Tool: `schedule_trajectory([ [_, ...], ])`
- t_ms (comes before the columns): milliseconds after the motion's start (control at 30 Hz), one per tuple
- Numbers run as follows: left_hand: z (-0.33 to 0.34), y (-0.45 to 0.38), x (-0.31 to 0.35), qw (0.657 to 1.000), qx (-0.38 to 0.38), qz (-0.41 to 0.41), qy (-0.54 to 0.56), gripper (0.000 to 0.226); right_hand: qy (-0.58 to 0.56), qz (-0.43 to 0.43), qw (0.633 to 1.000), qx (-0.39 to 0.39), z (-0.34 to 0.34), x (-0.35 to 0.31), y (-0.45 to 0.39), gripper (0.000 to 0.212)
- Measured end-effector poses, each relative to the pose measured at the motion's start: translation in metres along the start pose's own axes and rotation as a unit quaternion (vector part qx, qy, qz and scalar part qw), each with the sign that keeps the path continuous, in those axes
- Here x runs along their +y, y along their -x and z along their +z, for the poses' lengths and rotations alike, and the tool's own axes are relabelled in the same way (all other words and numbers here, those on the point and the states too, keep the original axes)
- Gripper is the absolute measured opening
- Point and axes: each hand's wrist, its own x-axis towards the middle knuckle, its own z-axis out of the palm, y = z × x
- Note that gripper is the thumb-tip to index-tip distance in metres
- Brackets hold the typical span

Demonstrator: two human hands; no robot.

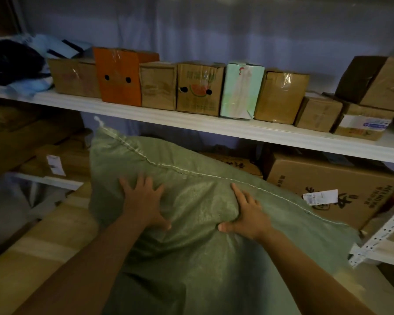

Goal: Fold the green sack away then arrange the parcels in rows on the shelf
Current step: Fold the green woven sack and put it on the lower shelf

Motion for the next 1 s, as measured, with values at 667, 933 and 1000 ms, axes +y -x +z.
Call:
schedule_trajectory([
  [667, 0.074, -0.04, -0.169, 0.965, -0.085, -0.007, 0.248, 0.124, 0.118, -0.071, 0.989, -0.048, 0.065, -0.154, -0.067, 0.049],
  [933, 0.047, -0.077, -0.184, 0.949, 0.206, -0.081, 0.225, 0.052, 0.028, -0.047, 0.995, 0.085, 0.052, -0.208, -0.095, 0.047],
  [1000, 0.039, -0.084, -0.194, 0.942, 0.209, -0.14, 0.222, 0.072, 0.031, -0.073, 0.988, 0.131, 0.053, -0.216, -0.101, 0.05],
])
